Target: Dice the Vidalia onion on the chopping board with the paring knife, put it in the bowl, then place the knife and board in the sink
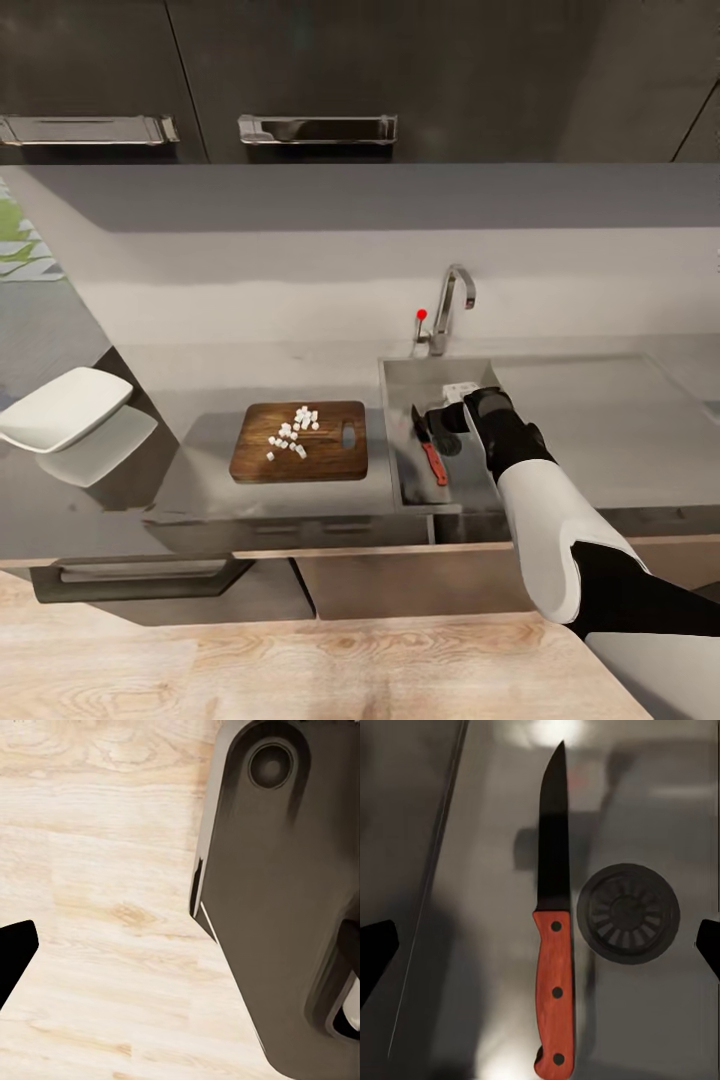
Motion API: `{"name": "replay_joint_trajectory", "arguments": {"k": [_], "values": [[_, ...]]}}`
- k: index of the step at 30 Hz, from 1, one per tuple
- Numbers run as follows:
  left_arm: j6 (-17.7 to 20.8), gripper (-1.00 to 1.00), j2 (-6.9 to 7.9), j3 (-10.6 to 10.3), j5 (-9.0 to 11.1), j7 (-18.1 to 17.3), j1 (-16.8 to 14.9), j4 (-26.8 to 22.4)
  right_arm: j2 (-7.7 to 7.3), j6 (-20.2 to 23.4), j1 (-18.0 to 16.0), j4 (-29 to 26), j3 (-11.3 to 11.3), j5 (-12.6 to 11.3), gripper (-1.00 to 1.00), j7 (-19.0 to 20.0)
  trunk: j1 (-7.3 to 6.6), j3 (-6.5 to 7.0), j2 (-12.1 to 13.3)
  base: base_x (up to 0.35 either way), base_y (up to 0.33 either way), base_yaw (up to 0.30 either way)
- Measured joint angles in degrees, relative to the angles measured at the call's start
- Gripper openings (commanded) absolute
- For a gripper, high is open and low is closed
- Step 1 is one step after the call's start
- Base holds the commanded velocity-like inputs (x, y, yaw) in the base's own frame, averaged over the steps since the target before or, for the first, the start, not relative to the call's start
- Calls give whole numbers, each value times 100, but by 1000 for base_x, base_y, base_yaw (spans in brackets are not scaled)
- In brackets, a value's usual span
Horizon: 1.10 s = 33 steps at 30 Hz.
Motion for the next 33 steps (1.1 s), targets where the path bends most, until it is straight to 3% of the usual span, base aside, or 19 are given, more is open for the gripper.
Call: {"name": "replay_joint_trajectory", "arguments": {"k": [22,33], "values": [[0,100,-5,-2,-1,0,0,0,-19,-6,0,-13,-4,0,100,0,0,199,0,-3,0,0],[0,100,-8,-2,-1,-1,0,0,-38,-9,0,-13,-9,-1,100,-1,1,299,0,-163,0,0]]}}
